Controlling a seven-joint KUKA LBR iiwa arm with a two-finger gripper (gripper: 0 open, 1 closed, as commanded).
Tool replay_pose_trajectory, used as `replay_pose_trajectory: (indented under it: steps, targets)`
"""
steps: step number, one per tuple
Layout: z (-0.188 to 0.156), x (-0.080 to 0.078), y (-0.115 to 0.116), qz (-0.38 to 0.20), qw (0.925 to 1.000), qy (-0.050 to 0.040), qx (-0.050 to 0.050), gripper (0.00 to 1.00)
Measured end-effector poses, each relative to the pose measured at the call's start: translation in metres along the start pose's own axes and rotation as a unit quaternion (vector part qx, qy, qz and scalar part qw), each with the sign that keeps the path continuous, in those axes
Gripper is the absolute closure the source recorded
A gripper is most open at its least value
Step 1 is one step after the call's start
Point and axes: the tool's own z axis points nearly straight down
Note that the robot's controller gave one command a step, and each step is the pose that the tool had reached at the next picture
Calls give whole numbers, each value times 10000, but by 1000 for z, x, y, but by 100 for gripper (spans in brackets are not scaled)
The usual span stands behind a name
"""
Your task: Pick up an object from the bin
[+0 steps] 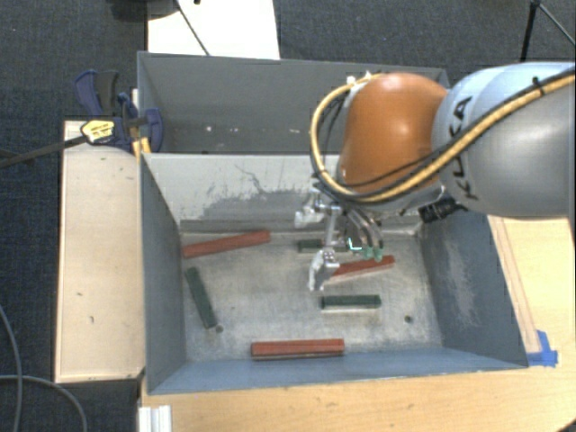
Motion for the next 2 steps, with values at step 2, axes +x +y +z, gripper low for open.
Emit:
replay_pose_trajectory:
  steps: [2]
  targets:
    - [17, 0, -22, -724, 9973, -78, -13, 0]
